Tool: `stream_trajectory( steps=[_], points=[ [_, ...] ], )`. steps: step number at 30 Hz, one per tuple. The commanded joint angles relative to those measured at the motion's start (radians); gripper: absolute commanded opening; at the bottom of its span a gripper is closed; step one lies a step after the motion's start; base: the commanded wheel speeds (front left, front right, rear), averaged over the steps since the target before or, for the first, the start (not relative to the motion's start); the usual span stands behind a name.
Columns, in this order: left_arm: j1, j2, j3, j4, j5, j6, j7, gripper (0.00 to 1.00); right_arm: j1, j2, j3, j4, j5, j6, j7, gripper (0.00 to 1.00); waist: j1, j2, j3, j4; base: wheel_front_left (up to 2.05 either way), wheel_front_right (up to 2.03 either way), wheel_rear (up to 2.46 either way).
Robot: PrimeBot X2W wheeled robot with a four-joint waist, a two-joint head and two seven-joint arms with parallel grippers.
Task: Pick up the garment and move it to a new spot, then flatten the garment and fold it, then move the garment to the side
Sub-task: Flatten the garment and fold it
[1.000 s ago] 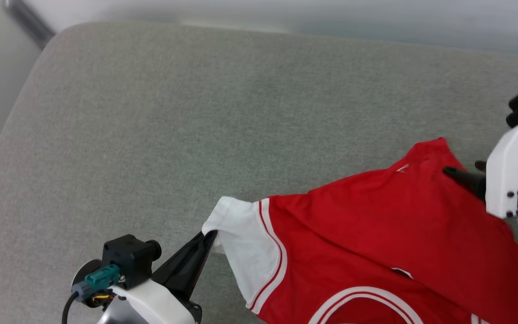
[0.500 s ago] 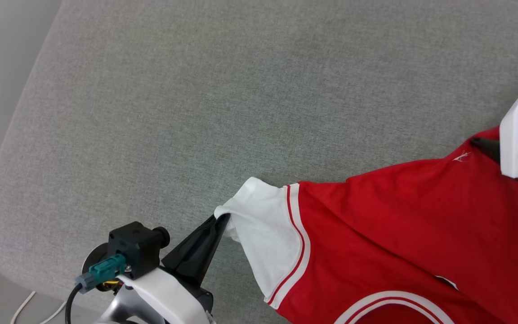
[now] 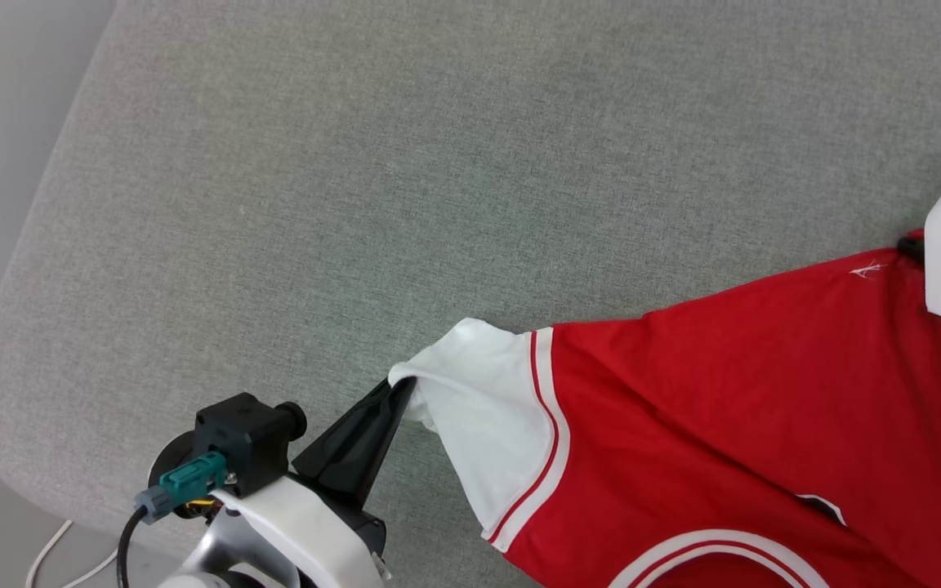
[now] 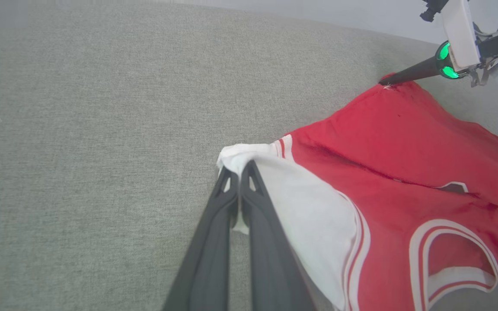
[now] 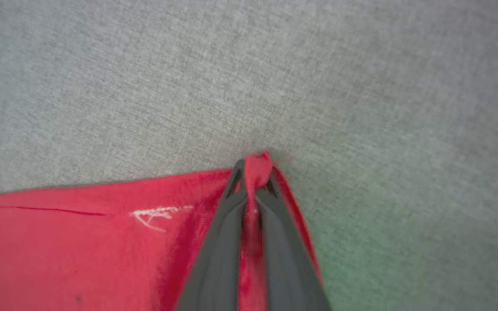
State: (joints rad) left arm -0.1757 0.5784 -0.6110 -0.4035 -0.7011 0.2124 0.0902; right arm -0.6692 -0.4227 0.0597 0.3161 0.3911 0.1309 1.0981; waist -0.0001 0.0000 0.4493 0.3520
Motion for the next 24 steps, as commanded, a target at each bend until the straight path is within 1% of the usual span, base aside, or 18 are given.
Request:
stream_trajectory(
  steps=[1, 7, 13, 16, 20, 24],
  points=[
    [-0.014, 0.002, 0.004, 0.001, 0.0, 0.002, -0.005, 0.0, 0.069, 0.016, 0.02, 0.051, 0.013, 0.0, 0.01, 0.0, 0.0001, 0.0, -0.016, -0.007, 0.0, 0.0, 0.0],
    [0.0, 0.018, 0.016, 0.003, -0.002, 0.012, -0.004, 0.0, 0.043, 0.015, 0.016, 0.029, 0.059, 0.0, -0.1, 0.0, 0.0001, 0.0, -0.1, -0.048, 0.0, 0.0, 0.0],
    [0.023, 0.046, 0.03, -0.008, -0.003, 0.031, 0.01, 0.0, 0.059, -0.011, 0.039, -0.023, 0.131, 0.0, -0.201, 0.0, 0.0001, 0.0, -0.222, -0.109, 0.0, 0.0, 0.0],
    [0.038, 0.06, 0.033, -0.024, -0.005, 0.041, 0.019, 0.0, 0.071, -0.03, 0.053, -0.067, 0.156, 0.0, -0.261, 0.0, 0.0001, 0.0, -0.284, -0.145, 0.0, 0.0, 0.0],
    [0.051, 0.077, 0.062, -0.052, -0.006, 0.067, 0.011, 0.0, 0.098, -0.05, 0.052, -0.138, 0.201, 0.0, -0.314, 0.0, 0.0001, 0.0, -0.362, -0.191, 0.0, 0.0, 0.0],
    [0.036, 0.102, 0.098, -0.088, 0.005, 0.086, 0.005, 0.0, 0.119, -0.048, 0.008, -0.232, 0.253, 0.0, -0.337, 0.0, 0.0001, 0.0, -0.423, -0.236, 0.0, 0.0, 0.0]
  ],
)
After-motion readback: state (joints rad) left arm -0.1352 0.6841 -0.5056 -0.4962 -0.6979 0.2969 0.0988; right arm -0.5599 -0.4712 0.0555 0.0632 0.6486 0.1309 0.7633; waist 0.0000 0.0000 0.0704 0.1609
